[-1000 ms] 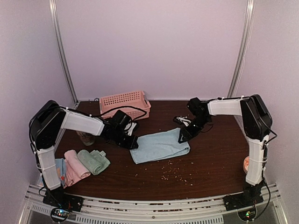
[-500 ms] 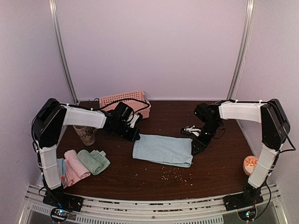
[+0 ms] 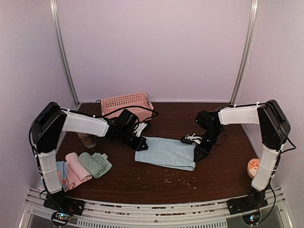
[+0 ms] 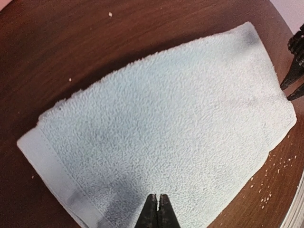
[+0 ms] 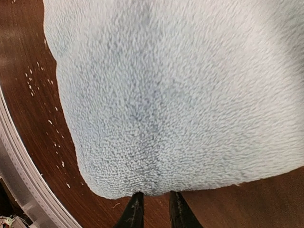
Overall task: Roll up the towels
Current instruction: Rotate the towel at the center of the board.
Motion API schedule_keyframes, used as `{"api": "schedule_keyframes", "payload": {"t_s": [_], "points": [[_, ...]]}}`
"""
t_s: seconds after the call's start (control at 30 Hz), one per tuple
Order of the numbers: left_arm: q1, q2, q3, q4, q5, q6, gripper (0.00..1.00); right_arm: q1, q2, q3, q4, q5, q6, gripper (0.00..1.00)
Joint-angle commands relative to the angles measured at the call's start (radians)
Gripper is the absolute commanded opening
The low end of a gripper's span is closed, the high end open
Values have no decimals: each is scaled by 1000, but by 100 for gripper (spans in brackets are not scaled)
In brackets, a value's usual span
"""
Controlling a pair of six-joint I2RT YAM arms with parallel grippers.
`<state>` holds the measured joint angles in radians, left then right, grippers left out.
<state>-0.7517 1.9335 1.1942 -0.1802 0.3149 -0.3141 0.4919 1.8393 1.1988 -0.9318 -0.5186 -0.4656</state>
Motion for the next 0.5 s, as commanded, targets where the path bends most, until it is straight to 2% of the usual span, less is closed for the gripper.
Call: {"api": "schedule_keyframes", "payload": {"t_s": [0.0,0.17,0.3,0.47], "points": [[6,13,-32,36,-22,-11,0,45,-23,-62,17,95,-31,20],[7,21,-11,23,-41,-6,0,116,-76,-89,-18,129,-64,20],[8,6,8,20,-46,4,0,125,-123,-45,-117,39,-135,20],[6,-23,-18,40,-46,13,0,79,-139,23,-176,-56,-180,19]]}}
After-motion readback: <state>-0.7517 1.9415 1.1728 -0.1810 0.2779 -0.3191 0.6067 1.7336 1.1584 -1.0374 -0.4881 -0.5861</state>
